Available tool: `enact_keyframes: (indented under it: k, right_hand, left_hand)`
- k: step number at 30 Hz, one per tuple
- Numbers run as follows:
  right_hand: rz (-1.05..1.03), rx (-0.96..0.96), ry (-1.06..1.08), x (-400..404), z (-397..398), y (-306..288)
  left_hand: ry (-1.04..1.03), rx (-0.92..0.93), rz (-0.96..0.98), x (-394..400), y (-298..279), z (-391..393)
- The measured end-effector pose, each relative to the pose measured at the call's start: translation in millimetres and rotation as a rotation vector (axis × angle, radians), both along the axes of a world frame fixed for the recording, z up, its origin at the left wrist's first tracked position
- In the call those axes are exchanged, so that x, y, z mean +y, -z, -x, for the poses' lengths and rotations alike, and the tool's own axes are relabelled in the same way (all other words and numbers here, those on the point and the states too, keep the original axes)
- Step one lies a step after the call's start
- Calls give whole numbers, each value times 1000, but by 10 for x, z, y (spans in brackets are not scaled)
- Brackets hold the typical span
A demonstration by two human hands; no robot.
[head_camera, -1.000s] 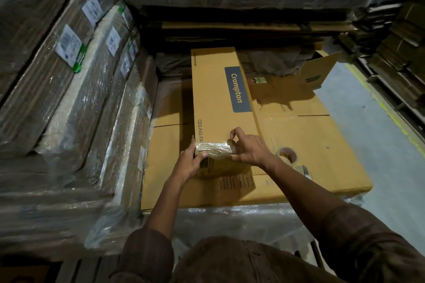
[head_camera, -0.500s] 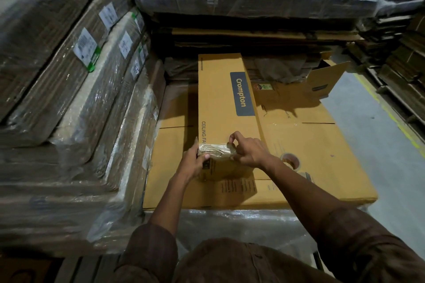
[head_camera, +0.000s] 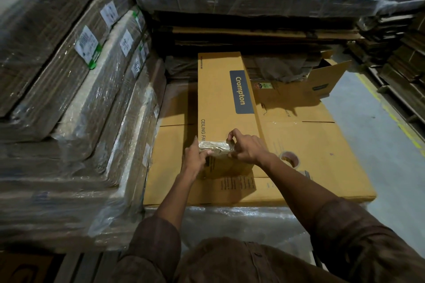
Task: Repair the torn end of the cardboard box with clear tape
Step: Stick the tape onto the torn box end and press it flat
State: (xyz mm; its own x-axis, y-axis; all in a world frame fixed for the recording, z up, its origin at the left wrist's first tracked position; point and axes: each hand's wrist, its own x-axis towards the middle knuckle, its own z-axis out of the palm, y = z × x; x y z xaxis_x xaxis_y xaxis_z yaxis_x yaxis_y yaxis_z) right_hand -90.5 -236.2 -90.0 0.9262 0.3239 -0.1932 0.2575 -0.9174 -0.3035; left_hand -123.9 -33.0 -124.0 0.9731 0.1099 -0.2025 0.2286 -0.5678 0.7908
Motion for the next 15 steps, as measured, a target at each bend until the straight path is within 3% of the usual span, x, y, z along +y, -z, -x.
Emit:
enact_keyframes:
  k: [10,15]
  right_hand:
    - [-74,38,21,-6,50,-90]
    - [-267,-28,127,-40,117,-21]
  left_hand:
    - [100,100,22,136,-47,-18]
    - [96,61,-42,159,-64,-21]
